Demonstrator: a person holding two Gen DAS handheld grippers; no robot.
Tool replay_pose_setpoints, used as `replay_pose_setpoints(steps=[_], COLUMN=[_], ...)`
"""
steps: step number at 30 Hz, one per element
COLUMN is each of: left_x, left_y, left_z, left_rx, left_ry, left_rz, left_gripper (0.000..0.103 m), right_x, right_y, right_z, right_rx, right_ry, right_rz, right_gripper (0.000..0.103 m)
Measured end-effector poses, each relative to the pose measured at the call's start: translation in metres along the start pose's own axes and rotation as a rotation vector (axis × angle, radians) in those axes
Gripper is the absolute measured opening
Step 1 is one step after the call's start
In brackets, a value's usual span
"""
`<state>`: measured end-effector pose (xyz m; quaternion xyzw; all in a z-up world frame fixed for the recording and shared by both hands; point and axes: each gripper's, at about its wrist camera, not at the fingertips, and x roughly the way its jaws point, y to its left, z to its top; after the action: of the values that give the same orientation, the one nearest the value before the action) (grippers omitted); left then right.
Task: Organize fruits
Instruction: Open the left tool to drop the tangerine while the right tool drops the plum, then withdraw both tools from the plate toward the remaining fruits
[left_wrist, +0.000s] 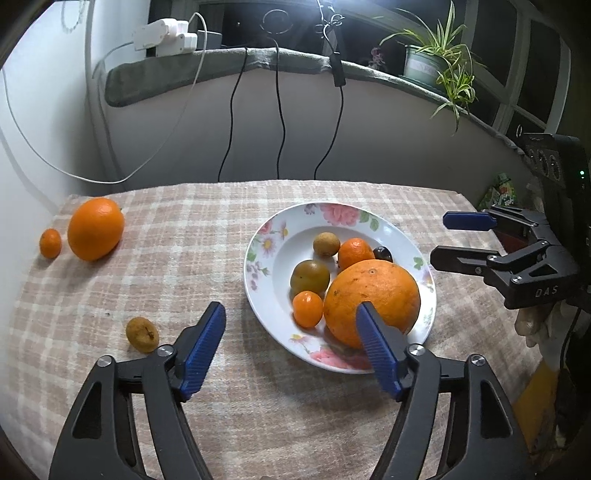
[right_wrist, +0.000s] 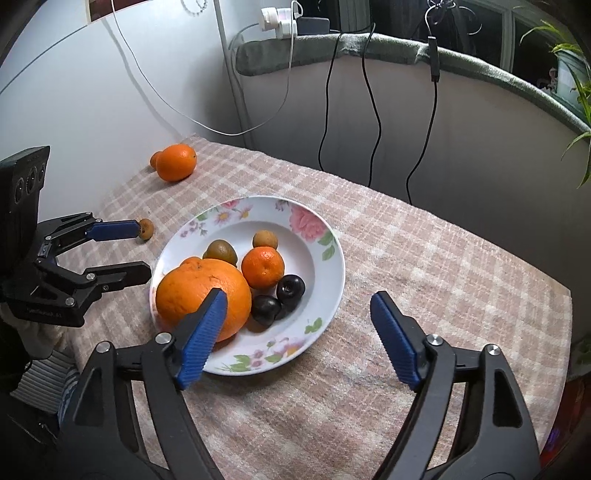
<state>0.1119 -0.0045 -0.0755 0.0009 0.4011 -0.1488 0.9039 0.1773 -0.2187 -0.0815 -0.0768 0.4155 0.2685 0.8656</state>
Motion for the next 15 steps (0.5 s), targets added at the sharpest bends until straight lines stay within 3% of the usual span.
replay_pose_setpoints(steps=[15], left_x=[-0.011], left_y=[-0.003], left_z=[0.002], left_rx=[0.008], left_ry=[-0.029], left_rz=[0.024], left_gripper=[0.076], right_x=[-0.008], right_y=[0.009], right_z=[0.010], right_rx=[-0.005], right_ry=[-0.031], right_rz=[-0.006], right_gripper=[0.087])
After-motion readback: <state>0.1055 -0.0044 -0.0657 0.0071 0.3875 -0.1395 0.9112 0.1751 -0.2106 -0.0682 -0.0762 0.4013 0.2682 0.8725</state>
